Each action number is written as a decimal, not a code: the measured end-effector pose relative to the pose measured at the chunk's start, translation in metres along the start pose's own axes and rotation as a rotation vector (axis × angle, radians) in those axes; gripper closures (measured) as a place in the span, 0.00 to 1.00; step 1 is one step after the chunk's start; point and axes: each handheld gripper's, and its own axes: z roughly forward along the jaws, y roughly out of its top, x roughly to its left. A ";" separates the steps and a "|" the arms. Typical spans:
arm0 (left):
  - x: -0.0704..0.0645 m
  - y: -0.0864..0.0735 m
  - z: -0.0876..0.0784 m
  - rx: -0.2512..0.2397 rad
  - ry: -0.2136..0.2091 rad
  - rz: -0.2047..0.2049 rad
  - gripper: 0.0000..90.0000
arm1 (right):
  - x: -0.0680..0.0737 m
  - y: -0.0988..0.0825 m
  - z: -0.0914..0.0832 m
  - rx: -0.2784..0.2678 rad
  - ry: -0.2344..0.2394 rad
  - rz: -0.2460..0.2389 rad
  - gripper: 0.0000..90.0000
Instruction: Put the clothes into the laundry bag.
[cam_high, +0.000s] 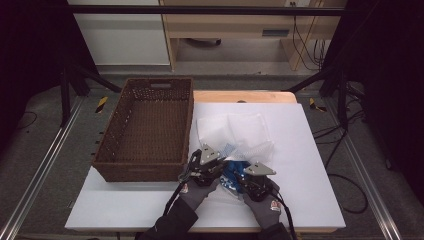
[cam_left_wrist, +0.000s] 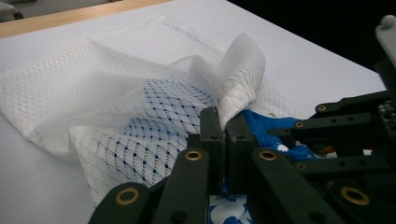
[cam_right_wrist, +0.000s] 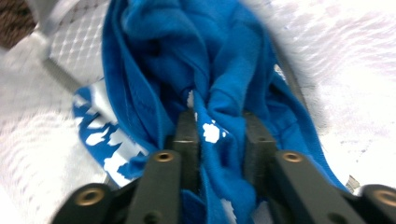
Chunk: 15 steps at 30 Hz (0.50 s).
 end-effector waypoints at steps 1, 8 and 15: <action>0.000 0.001 -0.001 -0.005 -0.004 0.000 0.97 | 0.000 0.001 0.000 0.001 -0.004 0.003 0.84; -0.010 0.013 -0.008 -0.029 -0.047 0.005 0.98 | -0.002 0.021 -0.001 -0.083 -0.001 0.053 0.83; -0.012 0.008 -0.006 -0.015 -0.041 0.014 0.98 | -0.004 0.018 0.029 -0.076 -0.106 0.012 0.65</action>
